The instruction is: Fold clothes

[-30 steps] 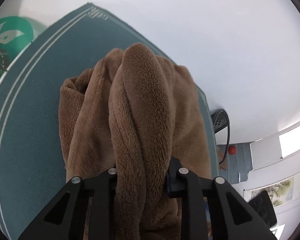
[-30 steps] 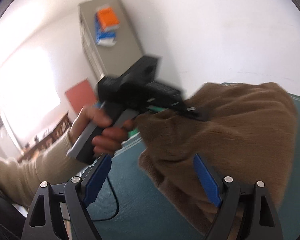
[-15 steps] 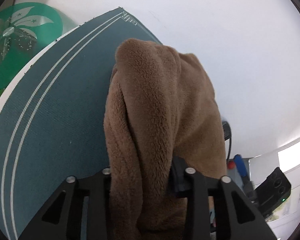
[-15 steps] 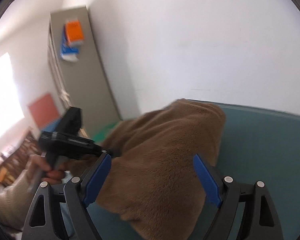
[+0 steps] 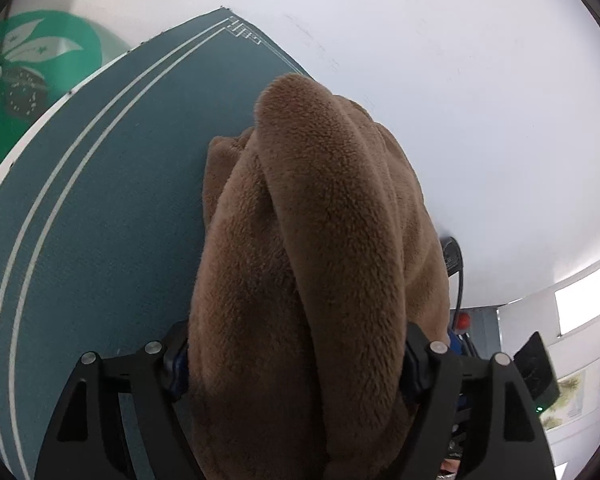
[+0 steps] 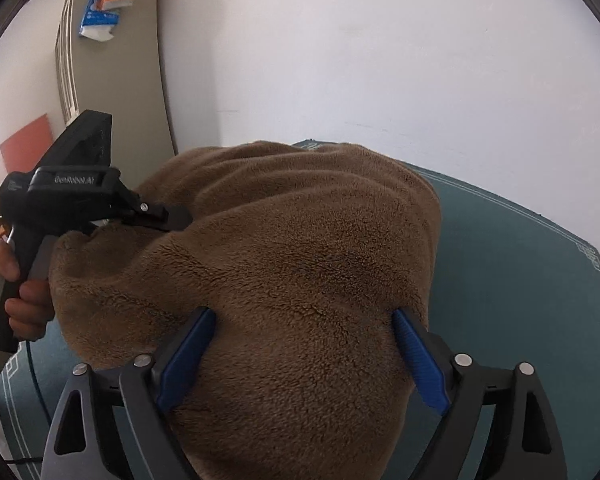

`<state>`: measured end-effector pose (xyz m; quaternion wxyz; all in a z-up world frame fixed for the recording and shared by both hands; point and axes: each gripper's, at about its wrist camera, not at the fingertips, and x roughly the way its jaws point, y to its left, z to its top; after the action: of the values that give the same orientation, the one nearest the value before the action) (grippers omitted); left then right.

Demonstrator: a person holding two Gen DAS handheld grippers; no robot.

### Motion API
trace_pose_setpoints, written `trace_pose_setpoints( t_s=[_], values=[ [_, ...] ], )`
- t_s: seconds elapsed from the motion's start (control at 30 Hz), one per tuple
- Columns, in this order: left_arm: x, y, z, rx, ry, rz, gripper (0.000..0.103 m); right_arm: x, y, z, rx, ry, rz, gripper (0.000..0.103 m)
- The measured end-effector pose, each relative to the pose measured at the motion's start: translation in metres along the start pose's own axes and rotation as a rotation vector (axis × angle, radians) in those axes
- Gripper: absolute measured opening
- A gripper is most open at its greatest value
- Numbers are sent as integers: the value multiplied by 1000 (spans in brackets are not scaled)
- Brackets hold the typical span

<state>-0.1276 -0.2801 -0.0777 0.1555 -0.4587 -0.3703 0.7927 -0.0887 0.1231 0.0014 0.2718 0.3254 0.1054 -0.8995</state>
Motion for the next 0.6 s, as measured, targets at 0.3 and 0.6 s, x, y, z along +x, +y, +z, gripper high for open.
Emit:
trace_pose_setpoints(
  t_s=[0.3, 0.6],
  values=[
    [-83, -19, -39, 66, -120, 25, 84, -27, -16, -1, 58, -55, 15, 93],
    [-41, -49, -63, 171, -78, 206, 85, -52, -18, -20, 21, -9, 0, 93]
  ],
)
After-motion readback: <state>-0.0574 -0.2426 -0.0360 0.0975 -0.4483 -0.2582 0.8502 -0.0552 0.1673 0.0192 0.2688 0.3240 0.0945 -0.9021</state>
